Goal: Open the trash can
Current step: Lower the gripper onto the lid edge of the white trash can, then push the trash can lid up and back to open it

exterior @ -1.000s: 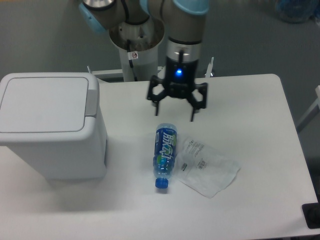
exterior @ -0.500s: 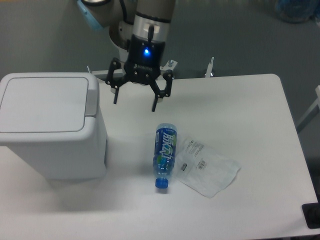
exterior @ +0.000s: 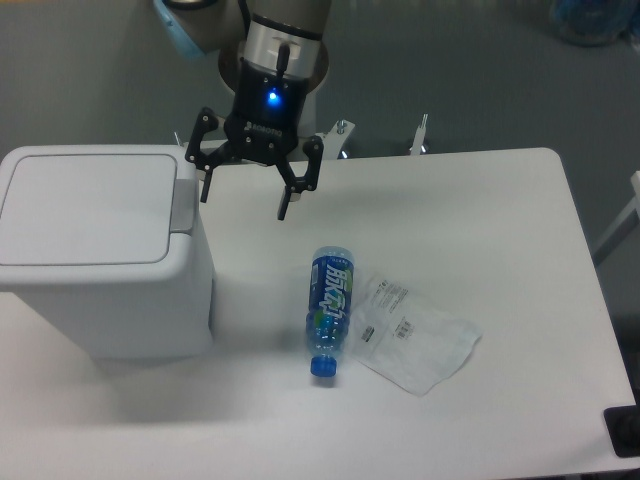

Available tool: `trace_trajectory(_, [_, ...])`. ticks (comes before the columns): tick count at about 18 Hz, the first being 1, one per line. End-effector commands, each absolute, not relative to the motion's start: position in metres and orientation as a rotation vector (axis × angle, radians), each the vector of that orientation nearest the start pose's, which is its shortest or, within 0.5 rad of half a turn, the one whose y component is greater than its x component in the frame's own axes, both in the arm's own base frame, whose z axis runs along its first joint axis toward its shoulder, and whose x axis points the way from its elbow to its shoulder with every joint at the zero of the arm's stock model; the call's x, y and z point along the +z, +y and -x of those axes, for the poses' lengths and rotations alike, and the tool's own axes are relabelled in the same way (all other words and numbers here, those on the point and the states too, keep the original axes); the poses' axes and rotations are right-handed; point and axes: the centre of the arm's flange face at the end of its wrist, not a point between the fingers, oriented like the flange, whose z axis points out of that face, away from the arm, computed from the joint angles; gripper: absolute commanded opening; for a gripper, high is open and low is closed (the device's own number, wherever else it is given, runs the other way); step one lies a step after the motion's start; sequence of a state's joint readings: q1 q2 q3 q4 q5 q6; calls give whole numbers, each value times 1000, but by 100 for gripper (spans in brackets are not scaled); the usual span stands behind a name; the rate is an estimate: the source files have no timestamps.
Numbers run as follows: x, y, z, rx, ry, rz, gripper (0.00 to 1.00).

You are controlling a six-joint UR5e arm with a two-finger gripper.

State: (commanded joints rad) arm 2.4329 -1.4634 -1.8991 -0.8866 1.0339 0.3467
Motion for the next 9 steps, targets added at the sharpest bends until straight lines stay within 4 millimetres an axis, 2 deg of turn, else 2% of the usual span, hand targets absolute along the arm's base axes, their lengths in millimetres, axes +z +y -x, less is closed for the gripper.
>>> trace_trajectory(6, [455, 448, 237, -246, -481, 2432, 100])
trace_trajectory(9, [455, 448, 237, -246, -479, 2433, 100])
